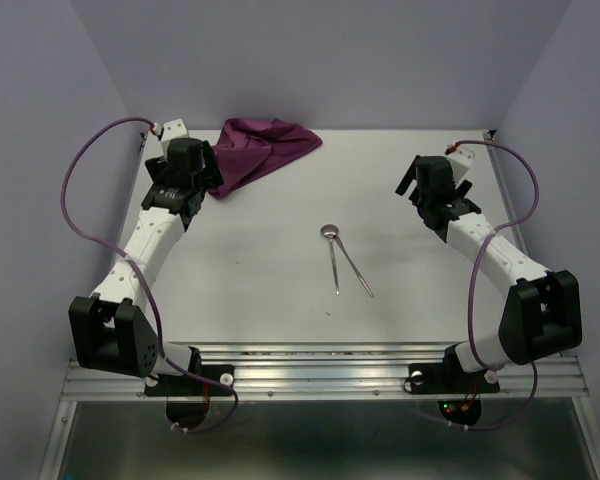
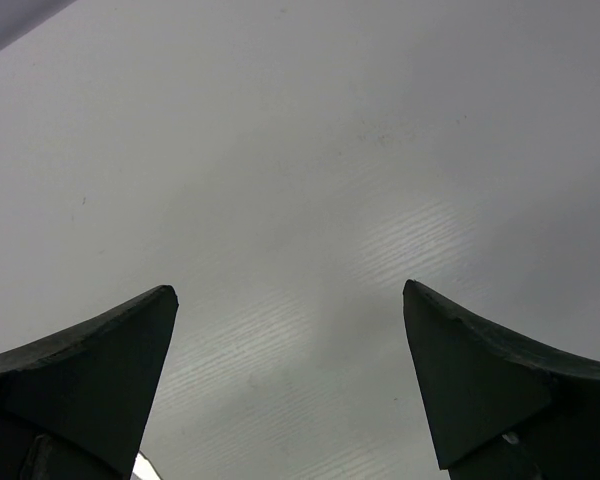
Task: Fold the napkin into a case and place the utensils inside
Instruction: Pick up the crumpled napkin from the corner of the board.
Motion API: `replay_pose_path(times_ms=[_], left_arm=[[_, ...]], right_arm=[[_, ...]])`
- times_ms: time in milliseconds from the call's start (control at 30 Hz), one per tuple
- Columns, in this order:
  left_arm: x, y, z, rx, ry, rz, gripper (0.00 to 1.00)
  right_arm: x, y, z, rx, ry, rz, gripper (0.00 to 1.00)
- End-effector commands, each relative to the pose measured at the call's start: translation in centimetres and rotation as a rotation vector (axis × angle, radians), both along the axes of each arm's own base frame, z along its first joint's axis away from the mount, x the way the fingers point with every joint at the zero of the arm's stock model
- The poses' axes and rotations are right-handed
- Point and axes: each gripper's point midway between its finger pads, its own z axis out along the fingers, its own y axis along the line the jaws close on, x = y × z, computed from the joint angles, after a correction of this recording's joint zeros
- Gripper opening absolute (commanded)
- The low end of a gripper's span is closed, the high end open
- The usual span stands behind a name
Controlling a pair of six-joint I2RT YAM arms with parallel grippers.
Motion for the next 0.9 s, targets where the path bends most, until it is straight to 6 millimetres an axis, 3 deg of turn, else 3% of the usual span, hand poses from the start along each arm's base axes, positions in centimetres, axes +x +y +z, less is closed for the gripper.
replay_pose_path(times_ms=[0,67,100,167,267,300,333,400,467,500,567,767,800,867], left_arm=[[1.5,-0.4,3.2,-0.045,-0.095,0.011,0.99],[2.3,-0.9,2.3,-0.056,-0.048,-0.004,0.99],[2.9,-1.1,3.2,-0.064,-0.057,-0.006,0.99],[3.8,-1.1,2.7,-0.065,-0.032,0.009,0.98],[6.0,-0.8,1.1,-0.088,0.026,0.032,0.86],[6.8,-1.4,-1.3,-0.105,0.1,0.007,0.81],[8.0,-1.2,-0.5,-0.116,0.087,0.003,0.78],[9.6,-0.9,-2.0,-0.106,0.146,0.02,0.76],[10.2,-0.6,-3.3,-0.091,0.193,0.035,0.76],[10.7,-0.6,-4.8,-0.082,0.227,0.042,0.76],[11.4,-0.6,-5.3,-0.088,0.231,0.04,0.76],[13.7,-0.8,-9.7,-0.15,0.269,0.018,0.76],[14.0,-0.8,-11.2,-0.158,0.296,0.015,0.75],[14.6,-1.0,-12.0,-0.161,0.305,0.0,0.7]], right_arm=[[0.3,0.4,1.1,0.045,-0.027,-0.013,1.0],[0.3,1.2,1.0,0.06,-0.023,0.039,1.0],[0.4,1.5,1.0,0.064,-0.024,0.059,1.0],[0.3,2.7,0.6,0.094,-0.009,0.123,1.0],[0.2,5.0,-0.4,0.112,0.053,0.274,1.0],[0.1,5.3,-0.8,0.119,0.067,0.287,1.0],[-0.1,5.6,-1.3,0.126,0.086,0.299,1.0],[-0.5,6.5,-2.1,0.122,0.122,0.349,1.0],[-0.8,6.5,-2.5,0.104,0.141,0.347,1.0],[-1.0,6.3,-2.8,0.095,0.152,0.342,1.0],[-1.3,6.0,-3.3,0.076,0.177,0.341,1.0],[-1.5,6.3,-3.9,0.068,0.197,0.355,1.0],[-1.4,6.4,-3.9,0.069,0.197,0.357,1.0],[-1.4,6.5,-3.9,0.076,0.195,0.358,1.0]])
